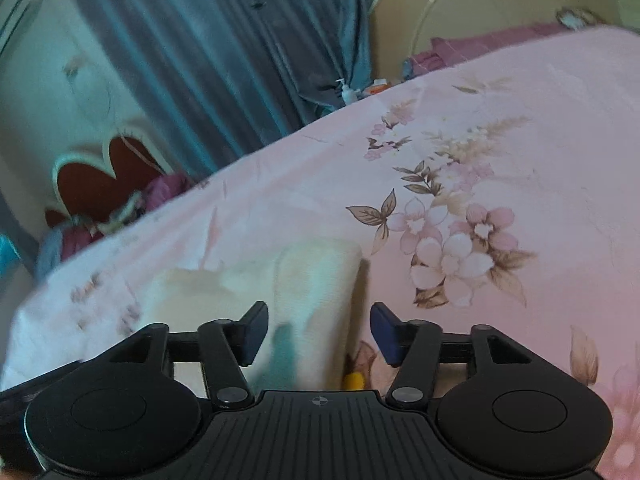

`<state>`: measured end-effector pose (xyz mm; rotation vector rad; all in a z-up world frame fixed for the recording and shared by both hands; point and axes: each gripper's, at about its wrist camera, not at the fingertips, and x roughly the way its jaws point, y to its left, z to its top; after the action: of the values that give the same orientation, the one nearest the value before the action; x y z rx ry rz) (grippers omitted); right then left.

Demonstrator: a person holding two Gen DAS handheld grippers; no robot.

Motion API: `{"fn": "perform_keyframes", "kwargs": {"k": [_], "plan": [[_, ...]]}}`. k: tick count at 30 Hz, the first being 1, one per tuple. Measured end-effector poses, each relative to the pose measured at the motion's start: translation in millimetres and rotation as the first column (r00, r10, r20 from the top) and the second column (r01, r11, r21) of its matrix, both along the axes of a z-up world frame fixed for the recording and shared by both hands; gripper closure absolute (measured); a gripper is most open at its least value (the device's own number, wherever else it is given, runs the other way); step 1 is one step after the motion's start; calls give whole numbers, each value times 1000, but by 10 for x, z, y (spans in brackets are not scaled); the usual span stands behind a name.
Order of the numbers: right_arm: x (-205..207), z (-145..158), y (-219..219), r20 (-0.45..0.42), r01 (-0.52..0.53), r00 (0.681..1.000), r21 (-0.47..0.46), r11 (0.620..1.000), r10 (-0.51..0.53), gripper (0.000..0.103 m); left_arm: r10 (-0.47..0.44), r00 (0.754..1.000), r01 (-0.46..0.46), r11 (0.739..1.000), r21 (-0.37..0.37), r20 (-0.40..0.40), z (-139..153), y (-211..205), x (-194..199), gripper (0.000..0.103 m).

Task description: Fold small clothes

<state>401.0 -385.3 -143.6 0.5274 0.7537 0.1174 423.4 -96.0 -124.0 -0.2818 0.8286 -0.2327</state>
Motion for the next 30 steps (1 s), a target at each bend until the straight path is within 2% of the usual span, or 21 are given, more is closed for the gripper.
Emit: {"fn": "perform_keyframes", "kwargs": {"k": [5, 7, 10, 17, 26, 28, 30], "plan": [[130, -135, 166, -48, 10, 999, -135, 991, -17, 47, 21, 999, -19, 999, 34, -41, -173, -55, 216, 29], [156, -196, 128, -56, 27, 998, -122, 992, -34, 47, 32, 998, -31, 999, 19, -48, -221, -36, 203, 27], [85, -117, 80, -43, 30, 998, -106, 994, -35, 47, 36, 999, -34, 999, 40, -41, -181, -66, 169, 27], [-428, 158, 140, 5, -35, 999, -76, 997, 36, 47, 33, 999, -32, 998, 53, -29, -52, -36, 9, 29], [-1205, 124, 417, -33, -118, 993, -84, 989, 115, 48, -14, 999, 15, 999, 46, -31, 45, 231, -545, 30], [-1311, 84, 483, -55, -145, 988, -76, 987, 141, 65, -26, 998, 28, 999, 43, -50, 25, 296, -700, 33], [-1393, 33, 553, -70, -159, 986, -72, 985, 154, 65, -39, 996, 41, 999, 28, -78, -13, 346, -842, 36]]}}
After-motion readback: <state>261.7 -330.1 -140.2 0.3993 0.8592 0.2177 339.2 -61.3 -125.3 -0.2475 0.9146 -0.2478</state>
